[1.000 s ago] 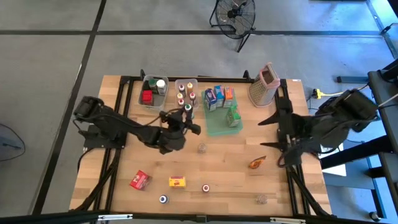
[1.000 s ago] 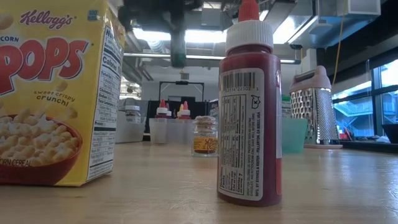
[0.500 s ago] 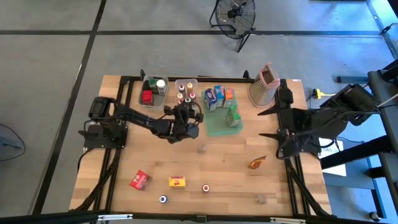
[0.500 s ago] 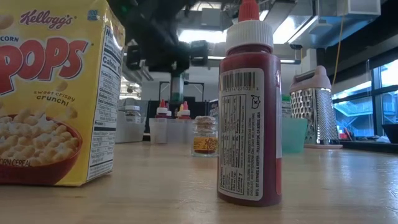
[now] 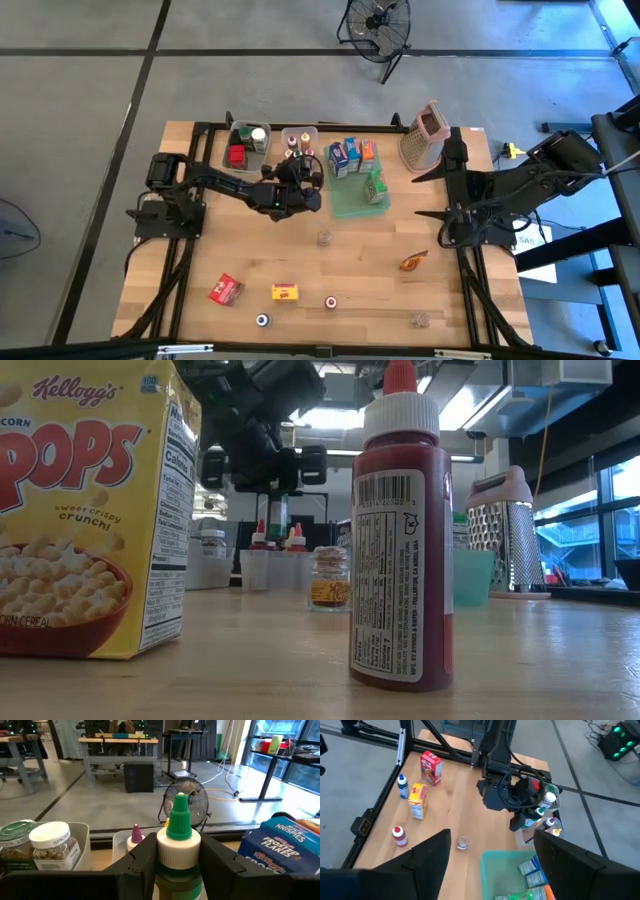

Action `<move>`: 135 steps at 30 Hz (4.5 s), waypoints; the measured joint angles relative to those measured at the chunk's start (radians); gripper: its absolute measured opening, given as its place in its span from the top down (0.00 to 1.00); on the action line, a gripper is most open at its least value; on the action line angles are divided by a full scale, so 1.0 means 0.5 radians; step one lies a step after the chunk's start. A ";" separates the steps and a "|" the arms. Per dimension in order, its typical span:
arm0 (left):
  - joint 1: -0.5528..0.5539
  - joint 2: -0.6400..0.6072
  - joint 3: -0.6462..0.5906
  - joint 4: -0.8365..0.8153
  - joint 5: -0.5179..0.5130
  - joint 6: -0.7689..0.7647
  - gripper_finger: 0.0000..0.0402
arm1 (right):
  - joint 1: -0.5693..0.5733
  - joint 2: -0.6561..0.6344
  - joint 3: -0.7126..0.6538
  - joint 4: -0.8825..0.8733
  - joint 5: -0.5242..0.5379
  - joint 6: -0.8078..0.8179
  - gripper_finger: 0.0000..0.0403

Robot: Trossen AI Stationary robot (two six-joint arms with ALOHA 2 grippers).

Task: Pick & Place Kitchen Items
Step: Put the green food coloring bottle into the transparent bin, then put the bottom transparent spice bottle into the gray bin

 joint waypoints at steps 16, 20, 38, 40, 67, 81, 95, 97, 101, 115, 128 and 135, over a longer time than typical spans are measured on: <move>0.080 0.169 0.005 0.246 0.032 0.118 0.72 | -0.122 -0.002 0.000 0.000 -0.001 -0.018 0.29; 0.103 0.172 0.000 0.471 0.101 0.362 0.72 | -0.185 -0.002 0.000 0.000 -0.073 -0.015 0.29; 0.203 0.428 -0.002 1.090 0.396 0.746 0.72 | -0.246 0.000 0.000 0.000 -0.156 -0.012 0.29; 0.199 0.466 -0.002 1.186 0.442 0.806 0.72 | -0.246 0.000 0.000 0.000 -0.156 -0.012 0.29; 0.180 0.487 -0.001 1.461 0.576 1.058 0.58 | -0.272 0.001 0.000 0.000 -0.156 -0.027 0.30; -0.207 -0.237 0.001 1.328 0.571 2.045 0.58 | -0.266 0.001 0.000 0.000 -0.367 -0.012 0.30; -0.947 -1.105 0.001 0.820 0.269 1.911 0.58 | -0.186 0.017 0.000 0.000 -0.472 0.170 0.30; -1.014 -1.162 0.001 0.822 0.270 1.823 0.58 | -0.173 0.031 0.000 0.000 -0.472 0.243 0.30; -1.111 -1.256 0.001 0.651 0.481 1.880 0.58 | -0.171 0.077 0.001 0.001 -0.412 0.377 0.30; -1.353 -1.634 0.001 -0.100 0.923 1.689 0.42 | -0.230 0.383 0.001 0.328 -0.234 0.675 0.30; -1.417 -1.807 0.130 -0.981 1.929 1.062 0.32 | -0.170 0.653 0.001 0.567 -0.314 0.942 0.29; -1.596 -1.460 0.654 -1.949 1.938 0.743 0.32 | -0.163 0.729 0.000 0.626 -0.318 0.986 0.29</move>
